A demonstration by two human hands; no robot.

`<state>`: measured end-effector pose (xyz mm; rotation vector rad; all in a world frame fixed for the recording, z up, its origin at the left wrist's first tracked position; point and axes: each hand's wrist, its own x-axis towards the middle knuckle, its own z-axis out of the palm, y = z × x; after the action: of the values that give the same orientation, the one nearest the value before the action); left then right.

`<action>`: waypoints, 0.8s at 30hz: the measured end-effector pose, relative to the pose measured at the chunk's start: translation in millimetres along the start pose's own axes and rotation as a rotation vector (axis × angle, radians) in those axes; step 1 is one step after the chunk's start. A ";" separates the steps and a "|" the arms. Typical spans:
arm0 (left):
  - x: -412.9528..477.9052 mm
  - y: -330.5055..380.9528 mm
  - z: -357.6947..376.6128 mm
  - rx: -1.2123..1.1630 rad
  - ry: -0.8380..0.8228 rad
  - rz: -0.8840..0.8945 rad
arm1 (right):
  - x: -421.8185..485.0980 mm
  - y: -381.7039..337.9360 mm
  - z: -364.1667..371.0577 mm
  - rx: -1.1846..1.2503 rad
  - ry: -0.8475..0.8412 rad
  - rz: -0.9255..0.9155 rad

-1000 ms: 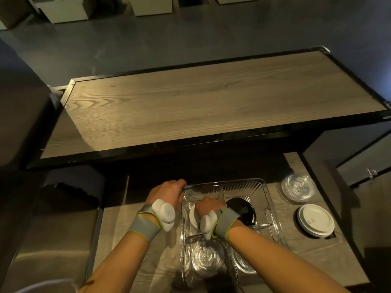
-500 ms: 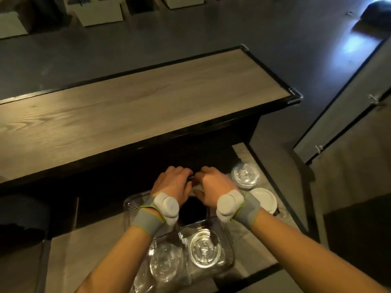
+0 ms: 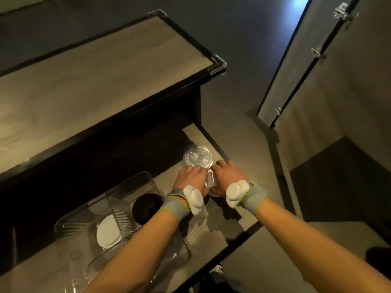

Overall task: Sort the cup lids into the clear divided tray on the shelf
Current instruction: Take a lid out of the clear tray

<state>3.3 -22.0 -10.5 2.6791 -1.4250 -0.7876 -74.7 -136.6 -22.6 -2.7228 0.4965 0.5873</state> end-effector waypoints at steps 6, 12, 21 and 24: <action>14.6 4.5 12.5 -0.006 -0.079 0.020 | 6.5 8.9 13.5 -0.027 -0.029 -0.031; 16.2 4.1 13.7 -0.009 -0.089 0.010 | 4.8 9.7 10.7 -0.042 0.010 -0.062; -19.3 -4.7 -21.8 -0.061 0.109 0.021 | -15.3 -15.6 -34.5 -0.064 0.132 -0.121; -43.2 -22.4 -36.4 -0.049 0.194 -0.010 | -19.8 -43.4 -48.7 -0.084 0.191 -0.182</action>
<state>16.5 16.7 34.5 2.6429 -1.3319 -0.5378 -58.2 -110.5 38.1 -2.8797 0.2686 0.3093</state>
